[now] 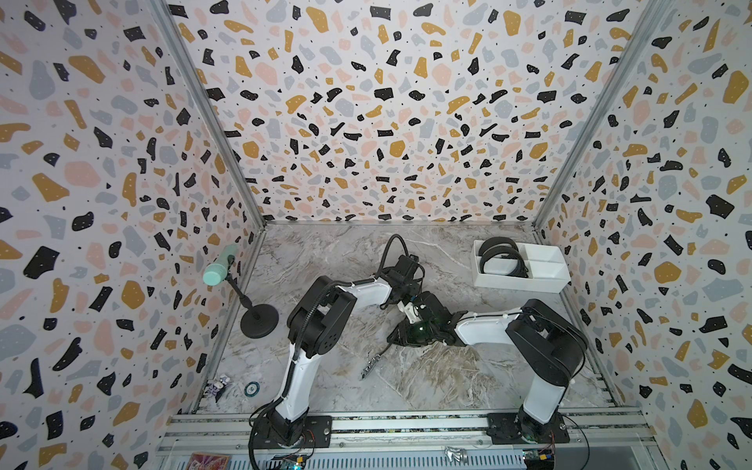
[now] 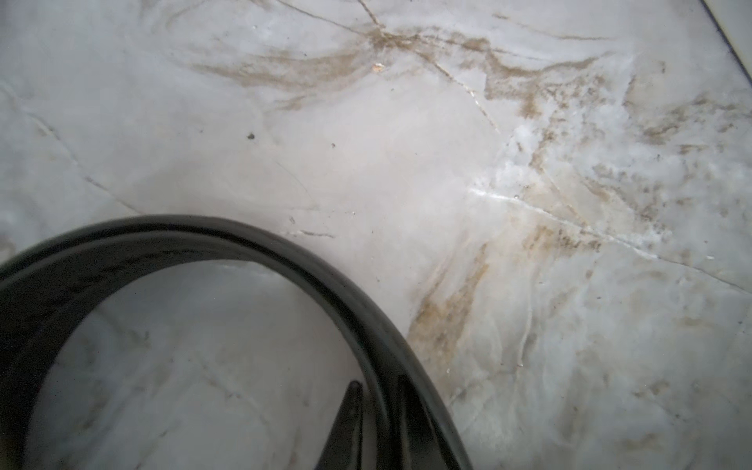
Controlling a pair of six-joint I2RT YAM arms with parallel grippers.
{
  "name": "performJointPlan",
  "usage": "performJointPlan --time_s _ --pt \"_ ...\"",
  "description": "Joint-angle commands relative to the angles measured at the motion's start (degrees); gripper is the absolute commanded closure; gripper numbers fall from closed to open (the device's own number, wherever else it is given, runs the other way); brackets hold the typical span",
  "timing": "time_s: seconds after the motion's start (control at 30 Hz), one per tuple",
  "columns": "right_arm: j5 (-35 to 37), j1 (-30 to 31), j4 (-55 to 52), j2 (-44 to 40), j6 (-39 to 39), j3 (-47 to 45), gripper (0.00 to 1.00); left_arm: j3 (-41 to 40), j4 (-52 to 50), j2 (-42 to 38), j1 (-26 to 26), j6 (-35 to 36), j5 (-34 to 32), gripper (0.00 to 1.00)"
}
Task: Place the belts into the storage roll
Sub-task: Roll the belt at the center of the board.
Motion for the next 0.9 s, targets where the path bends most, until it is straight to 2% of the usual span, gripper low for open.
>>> performJointPlan --time_s 0.0,0.2,0.37,0.47,0.63,0.87 --pt "2.25 0.22 -7.31 -5.73 -4.97 2.71 0.59 -1.95 -1.12 -2.4 -1.85 0.65 0.76 0.77" --pt "4.29 -3.35 -18.53 -15.5 -9.55 -0.03 0.5 -3.52 -1.17 -8.29 -1.85 0.71 0.04 0.6" --pt "5.28 -10.69 -25.66 -23.55 -13.66 -0.62 0.38 -4.57 -1.38 -13.75 -1.93 0.24 -0.18 0.49" --pt "5.62 -15.9 -28.74 -24.66 -16.9 0.83 0.34 -7.79 -1.08 -17.93 -1.93 -0.69 -0.61 0.45" --pt "7.22 -21.27 -30.46 -19.41 -22.64 7.07 0.26 -17.75 0.11 -25.0 -2.49 -3.11 -0.1 0.43" --pt "11.48 -20.79 -31.34 -1.76 -27.92 23.52 0.23 -26.67 0.86 -28.5 -5.8 -5.14 1.33 0.4"
